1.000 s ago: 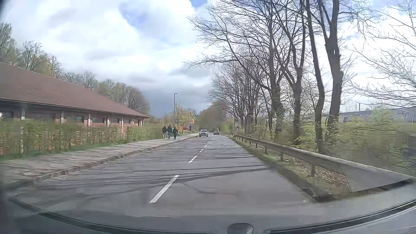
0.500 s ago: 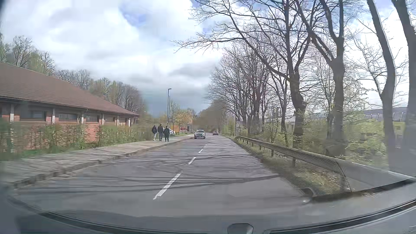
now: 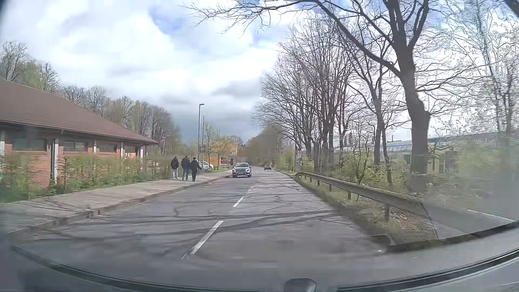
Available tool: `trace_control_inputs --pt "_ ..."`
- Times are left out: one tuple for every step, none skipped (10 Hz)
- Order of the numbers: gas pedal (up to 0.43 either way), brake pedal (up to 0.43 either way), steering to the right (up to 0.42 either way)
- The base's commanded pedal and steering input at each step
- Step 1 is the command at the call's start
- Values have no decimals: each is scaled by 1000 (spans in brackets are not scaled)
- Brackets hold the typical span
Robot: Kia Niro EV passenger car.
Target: Follow the waypoints while adhering to traffic rules and regulations
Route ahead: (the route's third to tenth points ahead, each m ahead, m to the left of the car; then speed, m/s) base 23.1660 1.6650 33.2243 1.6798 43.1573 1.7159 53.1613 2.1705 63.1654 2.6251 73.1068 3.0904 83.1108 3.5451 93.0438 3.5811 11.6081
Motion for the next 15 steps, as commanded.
trace_control_inputs --pt "67 0 2" --pt "79 0 2" --pt "79 0 2" --pt "79 0 1" --pt "87 0 1" --pt "87 0 1" --pt "98 6 1" --pt "98 6 0" --pt "110 0 0" --pt "110 0 0" --pt "110 0 -3" --pt "110 0 -3" --pt "98 0 -3" --pt "87 0 -3" --pt "87 0 -3"
